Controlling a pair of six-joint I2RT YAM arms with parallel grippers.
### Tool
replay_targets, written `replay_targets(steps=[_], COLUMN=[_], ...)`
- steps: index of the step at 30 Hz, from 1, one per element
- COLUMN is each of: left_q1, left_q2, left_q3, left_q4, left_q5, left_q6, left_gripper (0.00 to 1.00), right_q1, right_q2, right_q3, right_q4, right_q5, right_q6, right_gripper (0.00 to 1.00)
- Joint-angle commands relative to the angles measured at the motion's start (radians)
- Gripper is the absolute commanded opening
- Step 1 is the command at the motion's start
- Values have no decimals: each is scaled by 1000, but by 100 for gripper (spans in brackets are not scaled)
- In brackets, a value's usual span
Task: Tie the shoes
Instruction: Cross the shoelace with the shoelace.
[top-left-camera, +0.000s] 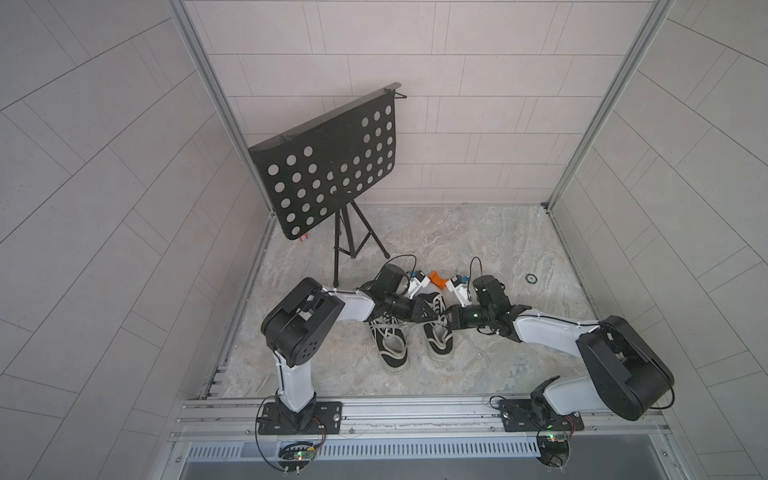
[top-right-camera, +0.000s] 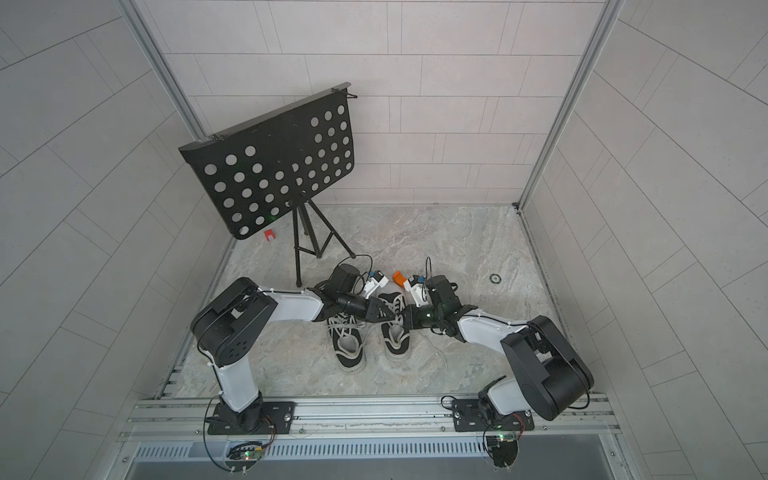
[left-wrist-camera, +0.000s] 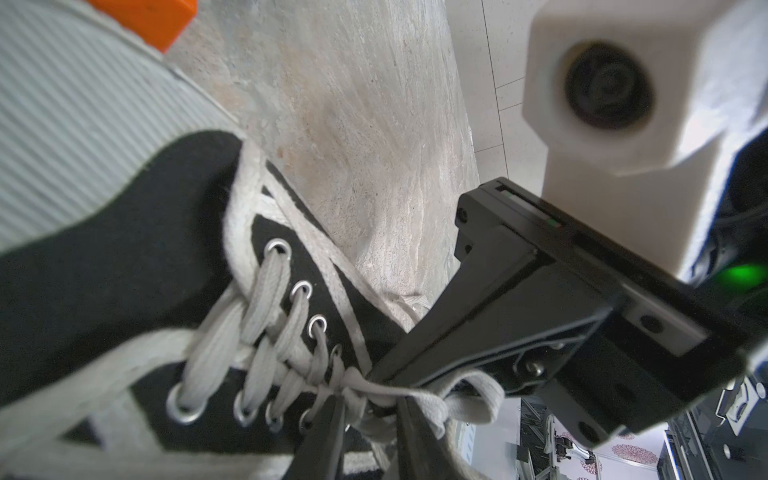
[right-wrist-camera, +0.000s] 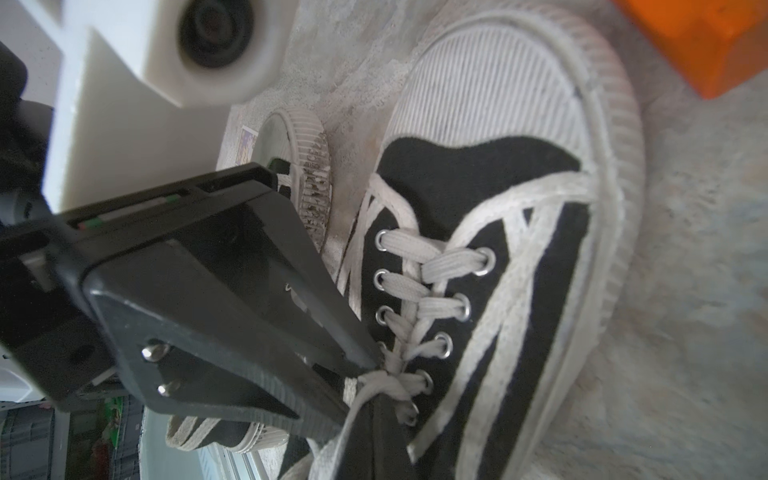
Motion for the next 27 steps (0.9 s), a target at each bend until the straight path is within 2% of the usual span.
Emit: replay_targets(steps=[1,7,11,17,21,23,27], left_q1=[-19,-10,0,16,18,17,18], left_q2=[23,-17,-47,-89,-93,-93,-93], left_q3=[-10,-31,-55,-90,-90,-90,-95], left_q4=[23,13,27,64,69,72,86], left_q5=[28,-12,-56,-92,-92,-92,-92], left_q6=[-4,8,-4,-27,-32,-36,-45], left_gripper=[20,1,0,0,0,0,0], right_q1=[5,-9,-39,-91,-85,-70,-32], right_q2=[7,-28,-84,-217,-286,-305,-299], right_q3=[3,-5,-20,-61,-73,-74,-62], right_q4=[18,-16,-72,-161,-165,-159,-140], right_q5=[-11,33,58,100,63,43,40], right_q6=[5,-4,-21,-20,14,29,42], right_gripper=[0,0,1,23,39,44,47])
